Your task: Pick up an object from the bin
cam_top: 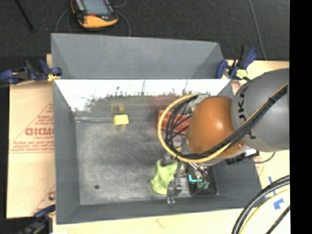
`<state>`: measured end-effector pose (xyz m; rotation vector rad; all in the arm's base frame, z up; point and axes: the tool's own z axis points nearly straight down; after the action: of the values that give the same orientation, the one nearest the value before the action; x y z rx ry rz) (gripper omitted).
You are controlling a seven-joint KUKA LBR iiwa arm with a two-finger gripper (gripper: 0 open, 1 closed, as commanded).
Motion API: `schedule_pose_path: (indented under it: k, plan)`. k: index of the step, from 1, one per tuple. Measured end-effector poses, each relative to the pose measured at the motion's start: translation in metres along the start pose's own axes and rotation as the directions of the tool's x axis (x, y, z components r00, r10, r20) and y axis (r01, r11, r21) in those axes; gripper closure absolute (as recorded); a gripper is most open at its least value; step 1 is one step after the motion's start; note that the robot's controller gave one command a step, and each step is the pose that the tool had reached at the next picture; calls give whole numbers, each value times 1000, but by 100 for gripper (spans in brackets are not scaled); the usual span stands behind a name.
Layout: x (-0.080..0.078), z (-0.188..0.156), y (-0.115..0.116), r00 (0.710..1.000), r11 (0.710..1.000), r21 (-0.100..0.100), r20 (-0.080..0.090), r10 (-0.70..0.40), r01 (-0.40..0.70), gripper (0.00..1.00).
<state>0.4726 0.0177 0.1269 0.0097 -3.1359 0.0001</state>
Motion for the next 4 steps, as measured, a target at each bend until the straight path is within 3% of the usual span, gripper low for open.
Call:
schedule_pose_path:
  k: [1, 2, 3, 4]
  plan:
    - [-2, -4, 0, 1000, 1000, 0, 8, 0, 0, 0]
    - [-43, 53, -24, 999, 999, -2, 14, 52, -52, 100]
    - [-43, 53, -24, 999, 999, -2, 14, 53, -53, 100]
    - [-42, 10, -29, 999, 999, -1, 1, 53, -53, 100]
